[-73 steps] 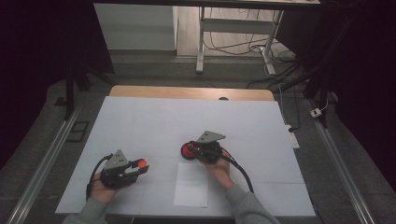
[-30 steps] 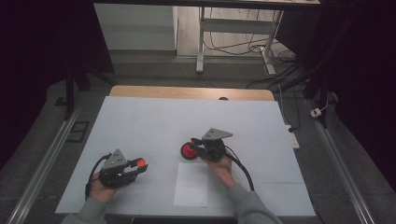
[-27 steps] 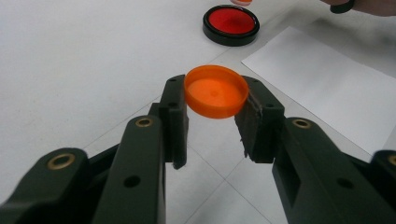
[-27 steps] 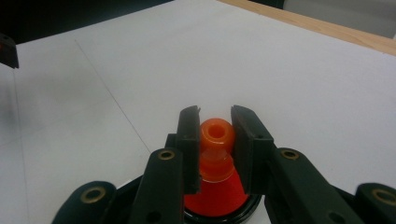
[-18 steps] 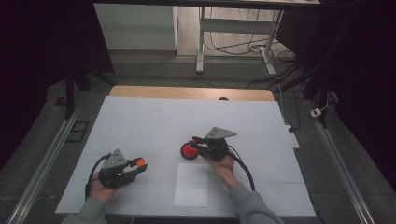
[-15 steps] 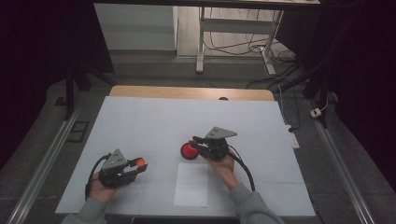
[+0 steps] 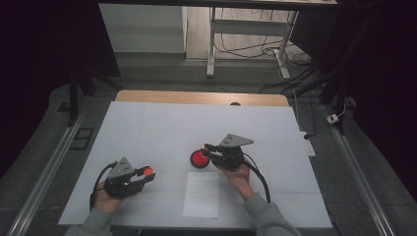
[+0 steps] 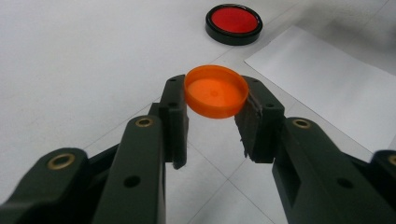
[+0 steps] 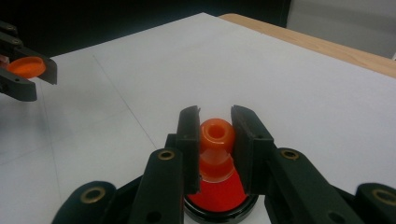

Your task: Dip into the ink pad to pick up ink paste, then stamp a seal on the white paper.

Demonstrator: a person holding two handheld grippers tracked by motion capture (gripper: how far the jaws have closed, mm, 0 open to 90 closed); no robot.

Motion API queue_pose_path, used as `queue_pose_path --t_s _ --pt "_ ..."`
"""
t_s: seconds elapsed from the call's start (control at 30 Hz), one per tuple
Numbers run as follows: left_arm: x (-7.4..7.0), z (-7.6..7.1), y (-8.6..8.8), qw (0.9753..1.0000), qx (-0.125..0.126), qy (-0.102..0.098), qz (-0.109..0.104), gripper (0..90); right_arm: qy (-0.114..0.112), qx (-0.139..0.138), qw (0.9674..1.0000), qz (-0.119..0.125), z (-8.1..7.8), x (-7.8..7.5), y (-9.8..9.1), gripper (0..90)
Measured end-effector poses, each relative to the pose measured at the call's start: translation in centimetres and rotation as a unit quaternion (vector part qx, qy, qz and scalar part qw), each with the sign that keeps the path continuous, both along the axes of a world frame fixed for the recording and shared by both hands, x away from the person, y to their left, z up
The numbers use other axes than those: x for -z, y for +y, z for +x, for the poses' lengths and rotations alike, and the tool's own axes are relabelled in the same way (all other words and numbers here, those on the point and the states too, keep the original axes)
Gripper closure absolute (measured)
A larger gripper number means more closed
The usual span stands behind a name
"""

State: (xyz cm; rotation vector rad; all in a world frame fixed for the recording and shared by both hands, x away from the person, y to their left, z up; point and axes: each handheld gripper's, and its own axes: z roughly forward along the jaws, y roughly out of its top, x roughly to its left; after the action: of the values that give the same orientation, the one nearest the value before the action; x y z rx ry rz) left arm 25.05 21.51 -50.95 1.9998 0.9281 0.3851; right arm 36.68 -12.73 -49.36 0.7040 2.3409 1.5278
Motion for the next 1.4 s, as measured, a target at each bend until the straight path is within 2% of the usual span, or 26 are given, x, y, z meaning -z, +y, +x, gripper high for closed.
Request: queue_pose_path --t_s 0.7,1.4 --pt "0.1 0.1 0.0 1.0000 0.001 0.002 0.000 64.6 -0.014 0.000 0.9997 0.019 -0.9 -1.5 -1.4 72.5" --pt "0.0 0.1 -0.1 1.0000 0.003 0.002 0.000 64.5 -0.016 -0.004 0.9998 0.014 -1.2 -1.6 -1.7 72.5"
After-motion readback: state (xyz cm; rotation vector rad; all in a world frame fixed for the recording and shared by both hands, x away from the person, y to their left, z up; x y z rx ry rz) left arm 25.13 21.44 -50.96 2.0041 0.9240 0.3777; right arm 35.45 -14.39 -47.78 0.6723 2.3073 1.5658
